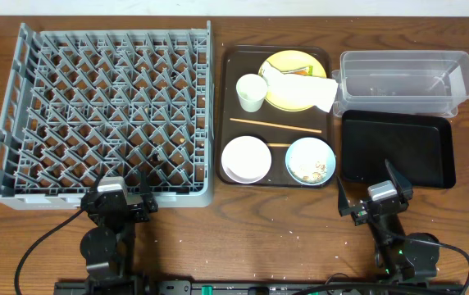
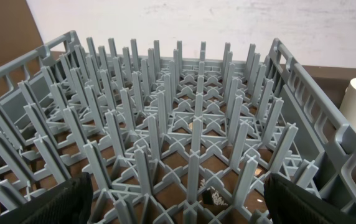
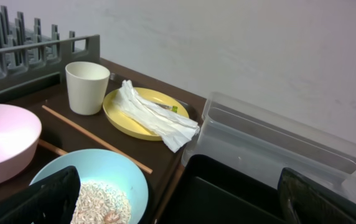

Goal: Sort waste into correct bins and load items into the dishwasher

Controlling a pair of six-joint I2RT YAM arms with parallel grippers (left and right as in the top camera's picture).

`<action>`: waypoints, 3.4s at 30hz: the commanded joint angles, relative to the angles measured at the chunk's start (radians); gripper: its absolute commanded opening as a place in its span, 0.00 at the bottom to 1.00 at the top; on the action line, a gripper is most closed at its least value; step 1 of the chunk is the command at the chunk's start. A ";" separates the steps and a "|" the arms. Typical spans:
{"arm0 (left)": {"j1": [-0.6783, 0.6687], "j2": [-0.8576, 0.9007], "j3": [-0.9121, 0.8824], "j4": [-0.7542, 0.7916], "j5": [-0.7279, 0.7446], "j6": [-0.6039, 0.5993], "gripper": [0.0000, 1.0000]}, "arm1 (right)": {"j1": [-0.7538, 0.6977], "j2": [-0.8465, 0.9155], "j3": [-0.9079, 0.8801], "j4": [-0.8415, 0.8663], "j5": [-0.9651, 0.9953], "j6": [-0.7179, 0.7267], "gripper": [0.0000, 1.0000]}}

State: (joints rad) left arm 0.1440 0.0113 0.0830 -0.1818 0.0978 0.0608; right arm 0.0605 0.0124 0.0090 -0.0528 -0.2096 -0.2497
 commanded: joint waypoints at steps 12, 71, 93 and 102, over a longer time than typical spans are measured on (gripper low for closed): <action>0.003 -0.005 -0.025 -0.010 -0.011 0.014 0.89 | 0.005 -0.008 -0.003 -0.003 -0.008 0.010 0.99; 0.002 -0.005 -0.025 -0.010 -0.011 0.014 0.89 | 0.005 -0.008 -0.003 -0.003 -0.008 0.010 0.99; 0.003 -0.005 -0.025 -0.010 -0.011 0.014 0.89 | 0.005 -0.008 -0.003 -0.004 0.064 -0.081 0.99; 0.003 -0.005 -0.025 -0.010 -0.011 0.014 0.89 | 0.005 -0.008 -0.003 0.055 0.063 -0.080 0.99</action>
State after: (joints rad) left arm 0.1440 0.0113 0.0830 -0.1818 0.0978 0.0605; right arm 0.0605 0.0124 0.0078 -0.0223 -0.1585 -0.3157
